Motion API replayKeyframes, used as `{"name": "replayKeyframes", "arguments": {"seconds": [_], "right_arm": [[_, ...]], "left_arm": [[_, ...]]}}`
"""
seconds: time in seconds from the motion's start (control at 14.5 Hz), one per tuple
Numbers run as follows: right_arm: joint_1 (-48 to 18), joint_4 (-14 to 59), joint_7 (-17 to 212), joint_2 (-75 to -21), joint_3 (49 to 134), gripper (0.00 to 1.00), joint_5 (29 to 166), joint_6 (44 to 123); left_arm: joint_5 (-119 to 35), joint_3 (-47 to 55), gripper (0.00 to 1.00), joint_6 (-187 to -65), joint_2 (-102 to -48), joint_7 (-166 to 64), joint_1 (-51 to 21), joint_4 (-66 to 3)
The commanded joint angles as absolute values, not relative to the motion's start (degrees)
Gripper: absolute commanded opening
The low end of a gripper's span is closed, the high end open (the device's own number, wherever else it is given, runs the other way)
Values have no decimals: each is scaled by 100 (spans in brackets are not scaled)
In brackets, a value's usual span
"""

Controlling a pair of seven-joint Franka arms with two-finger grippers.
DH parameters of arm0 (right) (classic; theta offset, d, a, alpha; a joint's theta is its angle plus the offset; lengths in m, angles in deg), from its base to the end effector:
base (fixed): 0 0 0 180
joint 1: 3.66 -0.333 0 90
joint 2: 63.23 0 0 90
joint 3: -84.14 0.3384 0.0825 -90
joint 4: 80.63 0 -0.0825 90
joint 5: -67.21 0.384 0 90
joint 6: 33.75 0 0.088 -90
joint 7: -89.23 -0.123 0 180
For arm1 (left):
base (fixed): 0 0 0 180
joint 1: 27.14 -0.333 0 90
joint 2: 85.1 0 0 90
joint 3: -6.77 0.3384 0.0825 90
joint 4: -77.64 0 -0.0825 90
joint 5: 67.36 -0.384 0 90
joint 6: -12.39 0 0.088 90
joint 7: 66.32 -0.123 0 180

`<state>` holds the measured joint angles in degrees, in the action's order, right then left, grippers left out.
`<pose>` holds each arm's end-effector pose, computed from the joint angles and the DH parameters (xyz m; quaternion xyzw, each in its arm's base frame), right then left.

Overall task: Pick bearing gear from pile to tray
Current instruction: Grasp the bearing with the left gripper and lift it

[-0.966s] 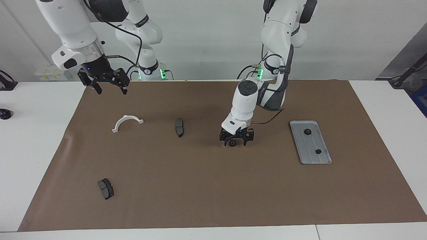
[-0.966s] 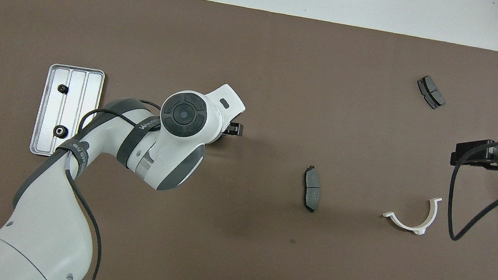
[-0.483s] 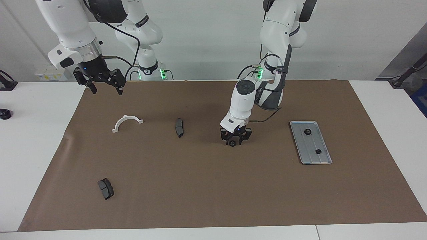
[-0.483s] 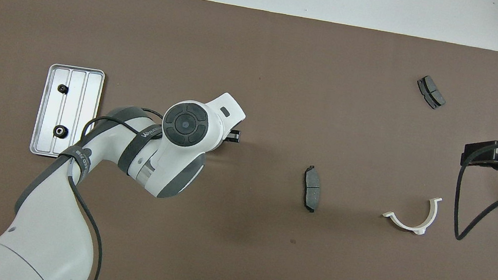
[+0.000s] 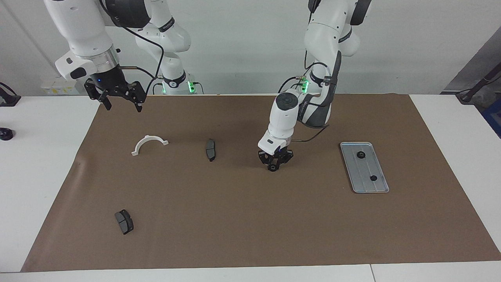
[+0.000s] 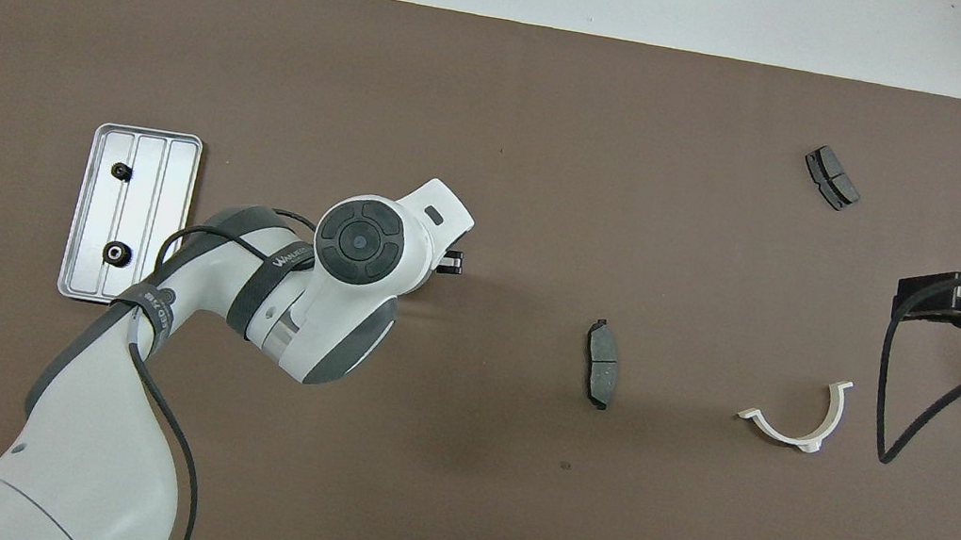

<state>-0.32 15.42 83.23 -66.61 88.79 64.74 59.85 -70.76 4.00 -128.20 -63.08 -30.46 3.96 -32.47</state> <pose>0.5398 0.0086 0.6187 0.9989 -0.0398 0.0095 0.0234 0.5400 -0.3594 0.3109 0.9972 -0.0017 0.0674 0.0329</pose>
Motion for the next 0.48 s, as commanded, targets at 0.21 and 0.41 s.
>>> {"name": "replayKeyframes", "arguments": {"seconds": [0.21, 0.41], "right_arm": [[3, 1728, 8361, -6815, 8932, 100, 6493, 6144], [-6, 1728, 8352, -6806, 8941, 100, 6501, 6144]], "left_arm": [[-7210, 563, 0, -12394, -7112, -2967, -119, -3539], [-7211, 554, 0, -12402, -7209, -3195, -743, -3618]]}}
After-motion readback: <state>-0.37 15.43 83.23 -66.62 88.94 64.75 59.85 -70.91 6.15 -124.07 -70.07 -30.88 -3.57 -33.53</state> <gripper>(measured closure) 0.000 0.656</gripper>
